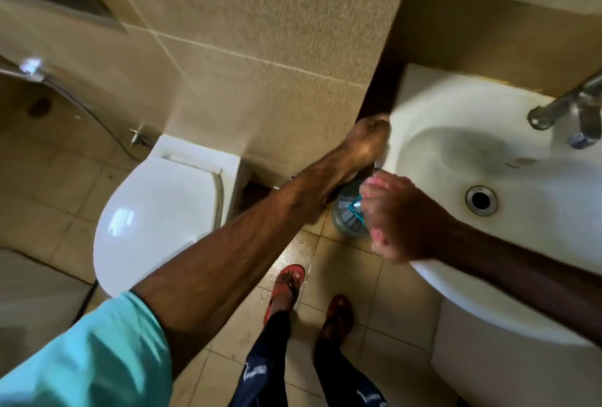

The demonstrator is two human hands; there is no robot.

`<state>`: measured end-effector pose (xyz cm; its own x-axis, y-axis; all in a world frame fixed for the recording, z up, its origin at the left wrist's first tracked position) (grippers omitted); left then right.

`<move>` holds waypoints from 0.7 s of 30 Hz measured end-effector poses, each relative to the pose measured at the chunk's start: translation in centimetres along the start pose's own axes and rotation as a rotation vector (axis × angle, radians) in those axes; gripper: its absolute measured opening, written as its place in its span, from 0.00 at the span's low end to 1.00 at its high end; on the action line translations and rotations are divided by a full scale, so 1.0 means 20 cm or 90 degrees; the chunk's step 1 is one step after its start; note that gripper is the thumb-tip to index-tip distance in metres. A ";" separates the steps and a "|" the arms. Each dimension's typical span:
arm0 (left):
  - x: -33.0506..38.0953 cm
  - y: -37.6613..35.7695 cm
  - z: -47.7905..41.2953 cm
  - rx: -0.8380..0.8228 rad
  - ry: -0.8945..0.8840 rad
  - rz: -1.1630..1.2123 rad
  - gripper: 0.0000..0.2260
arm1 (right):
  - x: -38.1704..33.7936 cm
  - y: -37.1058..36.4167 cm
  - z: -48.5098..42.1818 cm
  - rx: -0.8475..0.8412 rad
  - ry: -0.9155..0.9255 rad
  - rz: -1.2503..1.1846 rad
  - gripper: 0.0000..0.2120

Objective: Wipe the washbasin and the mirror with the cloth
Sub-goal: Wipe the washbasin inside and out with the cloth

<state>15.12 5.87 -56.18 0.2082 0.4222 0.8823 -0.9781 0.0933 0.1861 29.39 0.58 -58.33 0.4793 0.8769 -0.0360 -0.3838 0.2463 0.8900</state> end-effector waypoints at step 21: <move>-0.14 0.00 0.16 -0.040 -0.036 0.034 0.26 | -0.17 -0.27 0.28 0.331 -0.147 -0.155 0.24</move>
<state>14.63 1.83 -57.21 0.1540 0.3767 0.9135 -0.9852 0.1296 0.1126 34.31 -6.09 -60.41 0.6851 0.6950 -0.2180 0.1644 0.1440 0.9758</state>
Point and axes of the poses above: each hand's wrist, its own z-axis away from the middle knuckle, its own y-axis out of the back of the hand, x = y × z, the point moved 1 cm from there along -z, towards the middle knuckle, and after that the axes turned 6 degrees about -y, right-handed, at the moved point
